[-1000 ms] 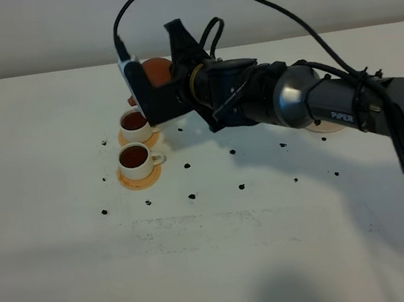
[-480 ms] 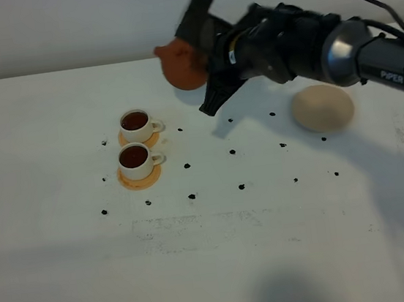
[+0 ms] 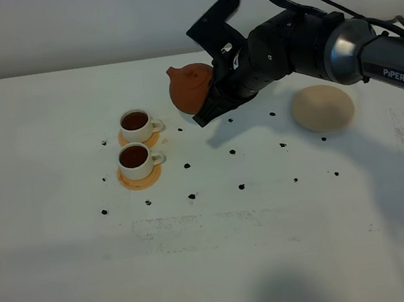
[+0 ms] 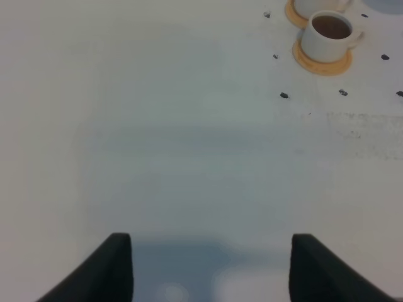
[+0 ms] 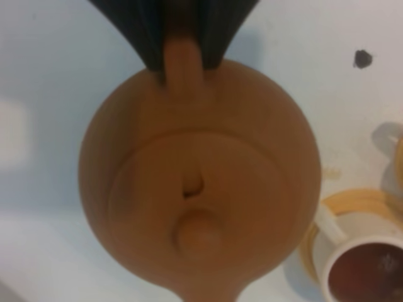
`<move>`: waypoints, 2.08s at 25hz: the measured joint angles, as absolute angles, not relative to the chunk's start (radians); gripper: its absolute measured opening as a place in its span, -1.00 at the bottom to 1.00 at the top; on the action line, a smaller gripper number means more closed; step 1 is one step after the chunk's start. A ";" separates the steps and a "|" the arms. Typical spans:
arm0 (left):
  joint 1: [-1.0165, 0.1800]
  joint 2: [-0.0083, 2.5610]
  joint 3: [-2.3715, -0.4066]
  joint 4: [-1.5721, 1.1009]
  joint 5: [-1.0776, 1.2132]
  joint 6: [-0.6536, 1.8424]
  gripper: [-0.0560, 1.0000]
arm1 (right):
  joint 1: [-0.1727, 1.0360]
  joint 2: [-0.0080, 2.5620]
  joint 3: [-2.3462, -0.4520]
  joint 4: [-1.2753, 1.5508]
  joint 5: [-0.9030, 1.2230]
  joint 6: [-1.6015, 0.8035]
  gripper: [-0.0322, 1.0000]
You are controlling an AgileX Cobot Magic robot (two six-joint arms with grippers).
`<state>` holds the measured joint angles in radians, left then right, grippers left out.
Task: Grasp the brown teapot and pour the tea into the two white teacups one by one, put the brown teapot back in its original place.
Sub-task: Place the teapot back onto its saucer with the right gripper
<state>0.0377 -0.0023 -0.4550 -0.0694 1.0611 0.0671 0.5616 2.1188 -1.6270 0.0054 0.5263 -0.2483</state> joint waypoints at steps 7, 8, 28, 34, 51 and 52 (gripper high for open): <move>0.038 -0.002 -0.455 -0.069 1.061 0.067 0.09 | 0.552 2.183 -1.627 0.013 0.521 -0.240 -0.71; 0.038 -0.002 -0.455 -0.069 1.061 0.067 0.09 | 0.552 2.193 -1.627 0.017 0.515 -0.239 -0.71; 0.038 -0.002 -0.455 -0.069 1.061 0.067 0.09 | 0.507 2.050 -1.609 0.013 0.611 -0.188 -0.72; 0.038 -0.002 -0.455 -0.069 1.061 0.067 0.09 | 0.420 1.894 -1.392 0.007 0.503 -0.152 -0.72; 0.038 -0.002 -0.455 -0.069 1.061 0.067 0.09 | 0.245 1.865 -1.131 0.042 0.285 -0.073 -0.72; 0.038 -0.002 -0.455 -0.069 1.061 0.067 0.09 | 0.245 1.875 -1.131 0.044 0.277 -0.073 -0.72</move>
